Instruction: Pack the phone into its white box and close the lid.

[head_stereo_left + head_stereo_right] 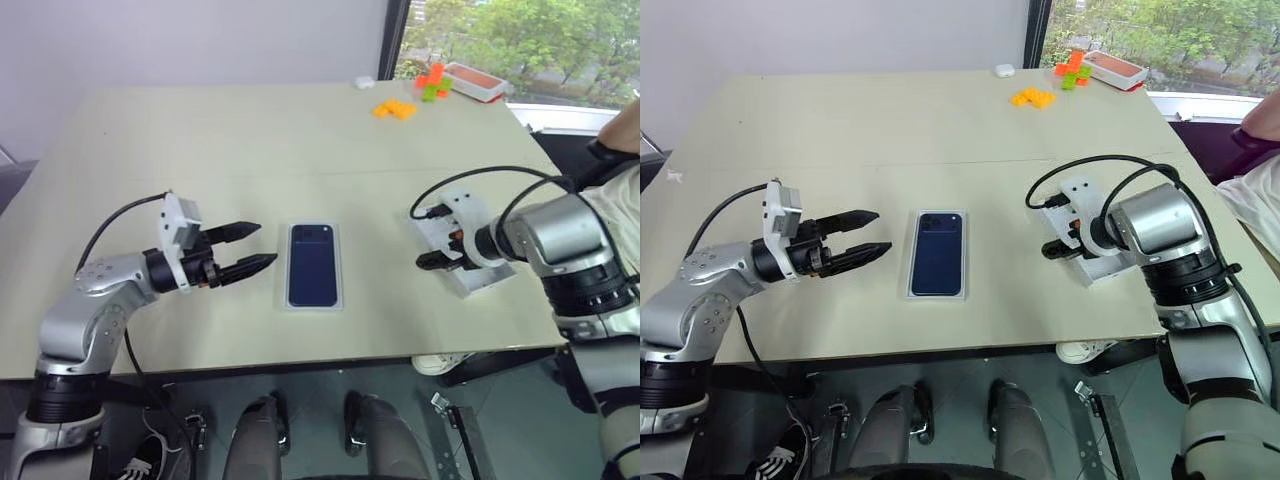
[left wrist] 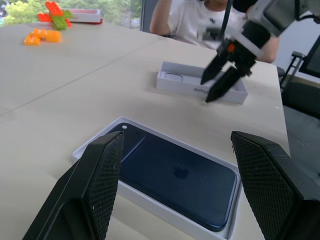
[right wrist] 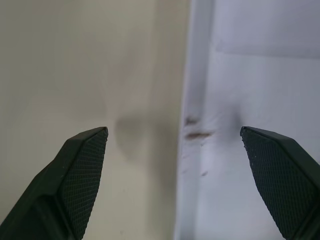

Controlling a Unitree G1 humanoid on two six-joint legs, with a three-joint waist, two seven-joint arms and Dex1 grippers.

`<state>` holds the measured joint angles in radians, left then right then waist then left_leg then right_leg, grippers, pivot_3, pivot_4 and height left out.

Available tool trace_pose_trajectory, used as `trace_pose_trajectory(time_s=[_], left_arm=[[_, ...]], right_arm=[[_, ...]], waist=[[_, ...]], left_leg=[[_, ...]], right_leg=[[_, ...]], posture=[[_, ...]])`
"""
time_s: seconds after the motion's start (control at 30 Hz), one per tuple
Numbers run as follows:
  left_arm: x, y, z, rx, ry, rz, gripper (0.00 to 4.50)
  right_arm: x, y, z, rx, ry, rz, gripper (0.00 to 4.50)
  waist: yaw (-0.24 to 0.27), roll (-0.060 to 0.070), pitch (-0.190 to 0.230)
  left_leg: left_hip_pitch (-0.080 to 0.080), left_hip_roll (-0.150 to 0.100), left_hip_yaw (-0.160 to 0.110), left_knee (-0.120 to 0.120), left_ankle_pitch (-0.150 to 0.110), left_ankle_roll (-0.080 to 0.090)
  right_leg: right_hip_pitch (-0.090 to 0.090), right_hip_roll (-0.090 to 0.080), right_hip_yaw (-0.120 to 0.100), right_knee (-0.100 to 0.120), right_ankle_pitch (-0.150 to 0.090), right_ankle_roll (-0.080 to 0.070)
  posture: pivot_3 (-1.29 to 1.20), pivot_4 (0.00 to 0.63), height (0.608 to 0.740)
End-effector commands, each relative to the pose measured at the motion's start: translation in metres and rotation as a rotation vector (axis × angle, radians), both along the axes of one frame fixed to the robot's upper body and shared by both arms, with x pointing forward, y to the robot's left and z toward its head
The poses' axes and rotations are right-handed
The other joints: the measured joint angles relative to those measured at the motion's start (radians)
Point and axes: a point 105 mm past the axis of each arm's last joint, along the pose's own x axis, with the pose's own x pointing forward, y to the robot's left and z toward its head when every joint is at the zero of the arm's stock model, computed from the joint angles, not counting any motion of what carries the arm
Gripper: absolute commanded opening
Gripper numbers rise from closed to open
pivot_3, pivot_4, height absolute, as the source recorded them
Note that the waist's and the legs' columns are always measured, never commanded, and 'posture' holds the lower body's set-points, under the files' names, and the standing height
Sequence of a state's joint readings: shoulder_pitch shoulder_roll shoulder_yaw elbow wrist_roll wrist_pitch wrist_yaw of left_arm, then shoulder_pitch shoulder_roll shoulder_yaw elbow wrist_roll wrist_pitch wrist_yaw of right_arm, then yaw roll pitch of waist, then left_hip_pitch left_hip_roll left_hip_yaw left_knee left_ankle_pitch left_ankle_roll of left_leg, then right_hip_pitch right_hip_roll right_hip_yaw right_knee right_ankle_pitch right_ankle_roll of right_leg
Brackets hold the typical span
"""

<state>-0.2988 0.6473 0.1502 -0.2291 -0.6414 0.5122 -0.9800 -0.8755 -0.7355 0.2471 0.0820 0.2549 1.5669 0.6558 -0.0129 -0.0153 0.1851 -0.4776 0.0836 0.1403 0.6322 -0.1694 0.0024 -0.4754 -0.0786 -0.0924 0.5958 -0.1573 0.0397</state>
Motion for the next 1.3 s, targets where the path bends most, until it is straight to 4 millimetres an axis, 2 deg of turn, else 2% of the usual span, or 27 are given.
trace_pose_trajectory(time_s=[0.03, 0.17, 0.23, 0.27, 0.5, 0.67, 0.7, 0.8, 0.93, 1.07, 1.17, 1.3], left_arm=[[0.001, 0.0, 0.011, -0.008, -0.052, 0.01, 3.61], [0.001, 0.001, 0.011, -0.008, -0.052, 0.017, 3.61], [0.002, 0.001, 0.011, -0.009, -0.054, 0.022, 3.61], [0.002, 0.001, 0.011, -0.009, -0.057, 0.025, 3.61], [0.004, 0.003, 0.013, -0.008, -0.065, 0.038, 3.61], [0.006, 0.005, 0.014, -0.007, -0.068, 0.044, 3.61], [0.007, 0.006, 0.014, -0.006, -0.071, 0.048, 3.61], [0.008, 0.007, 0.014, -0.007, -0.074, 0.06, 3.61], [0.012, 0.01, 0.016, -0.019, -0.075, 0.077, 3.61], [0.015, 0.016, 0.019, -0.026, -0.081, 0.1, 3.61], [0.016, 0.019, 0.023, -0.048, -0.075, 0.115, 3.61], [0.019, 0.024, 0.031, -0.079, -0.074, 0.134, 3.61]], right_arm=[[0.003, -0.005, 0.003, -0.018, 0.014, -0.06, 4.43], [0.009, -0.006, 0.003, -0.038, -0.021, -0.061, 4.43], [0.011, -0.003, 0.002, -0.038, -0.035, -0.045, 3.91], [0.011, -0.002, 0.0, -0.047, -0.038, -0.036, 3.58], [0.011, 0.0, -0.003, -0.064, -0.049, -0.019, 0.06], [0.012, 0.001, -0.002, -0.069, -0.062, -0.015, 0.02], [0.018, 0.006, 0.005, -0.032, -0.107, -0.015, 0.02], [0.039, 0.031, 0.038, 0.172, -0.351, 0.052, 0.02], [0.039, 0.053, 0.066, 0.572, -0.355, 0.032, 0.02], [0.04, 0.068, 0.099, 0.797, -0.458, 0.058, 0.02], [0.029, 0.083, 0.109, 0.931, -0.449, 0.119, 0.02], [0.012, 0.115, 0.119, 1.324, -0.237, 0.187, 0.02]], waist=[[0.0, 0.0, 0.0], [0.001, 0.0, 0.0], [0.0, 0.0, 0.0], [-0.001, 0.0, 0.0], [-0.004, 0.0, 0.0], [-0.002, 0.0, 0.0], [-0.002, 0.0, -0.001], [-0.006, 0.0, 0.0], [-0.002, 0.0, 0.0], [-0.002, 0.0, 0.0], [-0.001, 0.0, 0.0], [-0.002, 0.0, 0.0]], left_leg=[[0.0, 0.0, 0.0, 0.0, 0.0, 0.0], [0.0, 0.0, 0.0, 0.0, 0.0, 0.0], [0.0, 0.0, 0.0, 0.001, 0.0, 0.0], [0.0, 0.0, 0.0, 0.001, 0.0, 0.0], [0.001, 0.0, 0.0, 0.0, 0.0, 0.0], [0.001, 0.0, 0.0, 0.001, 0.0, 0.0], [0.001, 0.0, 0.0, 0.001, 0.0, 0.0], [0.001, 0.0, 0.001, 0.0, 0.0, 0.0], [0.001, 0.0, 0.001, 0.0, 0.0, 0.0], [0.001, 0.001, 0.001, 0.0, 0.0, 0.0], [0.001, 0.001, 0.001, 0.0, 0.0, 0.0], [0.001, 0.001, 0.001, 0.001, 0.0, 0.0]], right_leg=[[0.0, 0.0, 0.0, 0.0, 0.0, 0.0], [0.001, 0.0, 0.0, 0.0, 0.0, 0.0], [0.001, 0.0, 0.0, 0.0, 0.0, 0.0], [0.001, 0.0, 0.0, 0.0, 0.0, 0.0], [0.001, 0.001, 0.0, 0.0, 0.0, 0.0], [0.001, 0.0, 0.0, 0.0, 0.001, -0.001], [0.001, 0.0, 0.0, 0.0, 0.001, -0.001], [0.0, 0.0, 0.0, 0.0, 0.002, -0.002], [-0.001, 0.002, -0.001, 0.001, 0.002, -0.002], [-0.001, 0.003, -0.001, 0.001, 0.003, -0.003], [0.0, 0.003, -0.001, 0.001, 0.003, -0.003], [0.0, 0.002, -0.001, 0.002, 0.003, -0.003]], posture=[[0.0, 0.15, 0.74], [0.0, 0.15, 0.74], [0.0, 0.15, 0.74], [0.0, 0.15, 0.74], [0.0, 0.15, 0.74], [0.0, 0.15, 0.74], [0.0, 0.15, 0.74], [0.0, 0.15, 0.74], [0.0, 0.15, 0.74], [0.0, 0.15, 0.74], [0.0, 0.15, 0.74], [0.0, 0.15, 0.74]])
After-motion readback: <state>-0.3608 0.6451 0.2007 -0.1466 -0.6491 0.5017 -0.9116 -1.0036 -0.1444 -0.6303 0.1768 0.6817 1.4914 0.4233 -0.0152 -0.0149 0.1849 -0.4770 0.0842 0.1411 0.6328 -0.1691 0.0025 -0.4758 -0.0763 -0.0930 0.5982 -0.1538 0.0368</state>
